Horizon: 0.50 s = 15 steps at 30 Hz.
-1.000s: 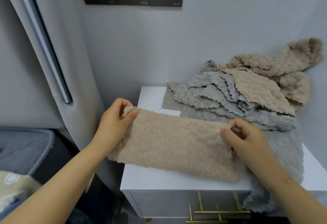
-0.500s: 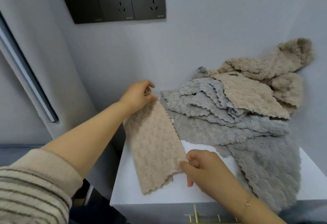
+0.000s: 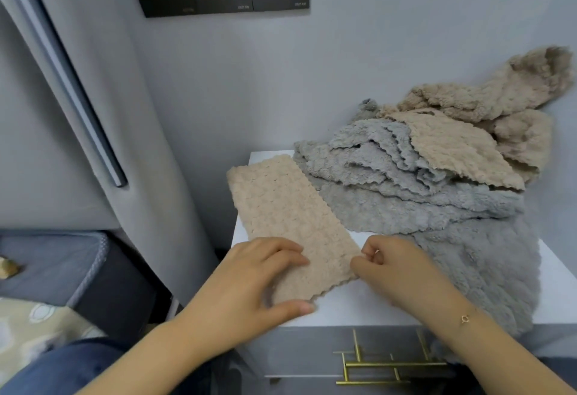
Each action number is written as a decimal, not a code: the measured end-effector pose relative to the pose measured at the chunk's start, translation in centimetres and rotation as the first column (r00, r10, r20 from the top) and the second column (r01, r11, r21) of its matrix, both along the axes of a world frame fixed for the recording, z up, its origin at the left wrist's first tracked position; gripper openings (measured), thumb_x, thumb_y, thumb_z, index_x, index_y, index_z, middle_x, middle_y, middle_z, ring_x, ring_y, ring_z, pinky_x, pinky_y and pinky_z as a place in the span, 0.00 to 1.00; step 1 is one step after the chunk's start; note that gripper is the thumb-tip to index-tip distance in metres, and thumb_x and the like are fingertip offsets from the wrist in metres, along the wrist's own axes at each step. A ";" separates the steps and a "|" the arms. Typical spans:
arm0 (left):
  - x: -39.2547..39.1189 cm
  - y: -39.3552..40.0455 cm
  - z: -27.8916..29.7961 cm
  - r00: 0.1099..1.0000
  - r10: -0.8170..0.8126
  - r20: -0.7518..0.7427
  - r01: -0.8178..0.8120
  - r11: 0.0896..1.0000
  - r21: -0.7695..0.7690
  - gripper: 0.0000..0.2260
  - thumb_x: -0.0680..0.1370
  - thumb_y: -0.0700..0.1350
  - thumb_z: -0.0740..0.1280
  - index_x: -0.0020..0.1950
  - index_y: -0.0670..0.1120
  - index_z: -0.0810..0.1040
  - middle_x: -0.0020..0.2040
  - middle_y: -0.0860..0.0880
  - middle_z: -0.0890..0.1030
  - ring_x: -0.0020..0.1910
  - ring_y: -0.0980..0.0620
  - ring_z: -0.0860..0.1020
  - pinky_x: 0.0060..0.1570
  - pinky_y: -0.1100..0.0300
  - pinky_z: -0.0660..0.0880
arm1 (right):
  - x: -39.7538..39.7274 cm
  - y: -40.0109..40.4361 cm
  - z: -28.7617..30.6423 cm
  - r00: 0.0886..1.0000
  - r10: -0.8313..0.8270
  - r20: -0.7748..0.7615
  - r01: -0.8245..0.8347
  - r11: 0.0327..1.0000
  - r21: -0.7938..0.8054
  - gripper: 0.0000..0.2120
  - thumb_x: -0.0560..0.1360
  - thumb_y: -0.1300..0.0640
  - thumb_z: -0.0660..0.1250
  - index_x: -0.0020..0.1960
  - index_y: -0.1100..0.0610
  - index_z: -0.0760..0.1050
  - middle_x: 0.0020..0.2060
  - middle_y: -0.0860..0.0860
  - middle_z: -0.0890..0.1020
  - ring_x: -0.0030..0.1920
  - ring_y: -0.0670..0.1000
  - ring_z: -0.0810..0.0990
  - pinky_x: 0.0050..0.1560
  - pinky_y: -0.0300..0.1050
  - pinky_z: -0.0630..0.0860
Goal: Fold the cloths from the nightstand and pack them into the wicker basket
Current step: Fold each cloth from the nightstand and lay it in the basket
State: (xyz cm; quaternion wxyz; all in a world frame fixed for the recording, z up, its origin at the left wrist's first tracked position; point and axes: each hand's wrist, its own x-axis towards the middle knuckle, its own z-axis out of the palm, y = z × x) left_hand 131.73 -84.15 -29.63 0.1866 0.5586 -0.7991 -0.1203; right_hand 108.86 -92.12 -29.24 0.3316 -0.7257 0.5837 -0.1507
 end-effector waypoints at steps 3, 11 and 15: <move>0.5 0.2 -0.9 1.000 0.010 0.007 -0.010 1.000 -0.022 0.22 0.74 0.66 0.63 0.66 0.60 0.74 0.67 0.66 0.70 0.68 0.67 0.64 0.67 0.71 0.54 | -0.2 0.3 0.1 0.999 0.030 -0.018 -0.030 0.999 -0.037 0.06 0.73 0.52 0.68 0.43 0.52 0.71 0.30 0.48 0.76 0.30 0.47 0.72 0.33 0.43 0.70; 0.8 1.0 -1.7 0.999 -0.014 0.029 0.013 1.000 0.026 0.29 0.75 0.69 0.58 0.74 0.61 0.66 0.75 0.67 0.59 0.74 0.71 0.52 0.75 0.62 0.47 | -0.5 0.8 -1.0 0.908 0.393 -0.149 -0.410 0.751 -0.518 0.10 0.77 0.56 0.66 0.57 0.49 0.77 0.54 0.41 0.74 0.52 0.42 0.74 0.47 0.38 0.75; 0.9 1.0 -1.8 1.000 0.001 0.006 -0.001 1.000 -0.020 0.25 0.75 0.62 0.59 0.69 0.56 0.74 0.71 0.61 0.70 0.70 0.65 0.65 0.69 0.65 0.60 | -0.7 0.4 -2.0 0.864 0.477 -0.162 -0.486 0.702 -0.520 0.13 0.77 0.50 0.61 0.57 0.51 0.80 0.57 0.43 0.78 0.58 0.41 0.73 0.58 0.32 0.70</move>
